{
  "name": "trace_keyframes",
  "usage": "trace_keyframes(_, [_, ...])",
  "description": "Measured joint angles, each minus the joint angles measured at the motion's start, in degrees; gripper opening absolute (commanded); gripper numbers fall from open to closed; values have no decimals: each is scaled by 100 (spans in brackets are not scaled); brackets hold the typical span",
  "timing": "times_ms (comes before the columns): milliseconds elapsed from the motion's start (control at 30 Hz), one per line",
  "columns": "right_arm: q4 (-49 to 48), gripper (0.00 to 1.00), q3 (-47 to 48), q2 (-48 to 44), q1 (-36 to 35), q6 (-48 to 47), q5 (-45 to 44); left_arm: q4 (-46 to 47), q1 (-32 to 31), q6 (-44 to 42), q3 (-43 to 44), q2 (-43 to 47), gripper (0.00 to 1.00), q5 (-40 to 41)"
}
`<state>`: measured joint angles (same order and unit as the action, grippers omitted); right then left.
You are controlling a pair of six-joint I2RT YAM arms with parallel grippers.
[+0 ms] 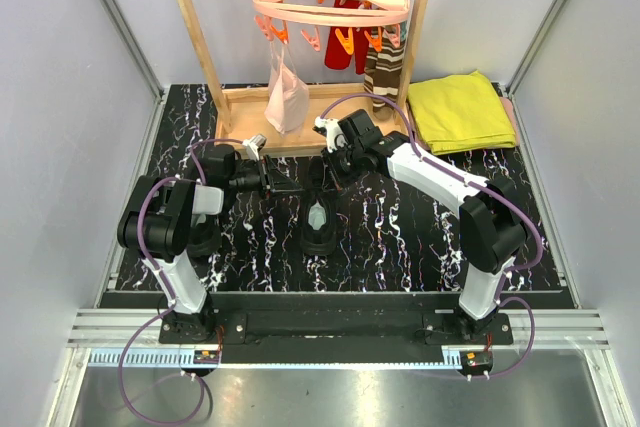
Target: Tie the shoes
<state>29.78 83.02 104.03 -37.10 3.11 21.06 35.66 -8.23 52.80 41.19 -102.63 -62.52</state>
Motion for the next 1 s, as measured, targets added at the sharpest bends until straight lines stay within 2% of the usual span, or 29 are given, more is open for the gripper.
trace_keyframes(100, [0, 0, 0, 2, 0, 0, 0, 7, 0, 17, 0, 0, 26, -9])
trace_keyframes(367, [0, 0, 2, 20, 0, 0, 2, 221, 0, 212, -9, -4, 14, -9])
trace_keyframes(500, [0, 0, 4, 22, 0, 0, 7, 367, 0, 326, -9, -35, 0, -11])
trace_keyframes(667, [2, 2, 46, 33, 0, 0, 90, 470, 0, 409, -9, -35, 0, -26])
trace_keyframes(700, [4, 6, 66, 37, 0, 0, 101, 466, 2, 409, -9, -35, 0, -26])
trace_keyframes(733, [4, 23, 87, 37, 0, 0, 107, 448, 7, 402, -9, -31, 0, -26])
trace_keyframes(800, [7, 33, 136, 37, 0, -4, 111, 348, 28, 326, -9, -2, 0, -9])
trace_keyframes(833, [4, 42, 162, 37, 0, -13, 111, 236, 50, 251, -9, 42, 0, 13])
trace_keyframes(1000, [7, 64, 289, 17, 0, -227, 278, -726, 229, -459, 46, 581, 0, 162])
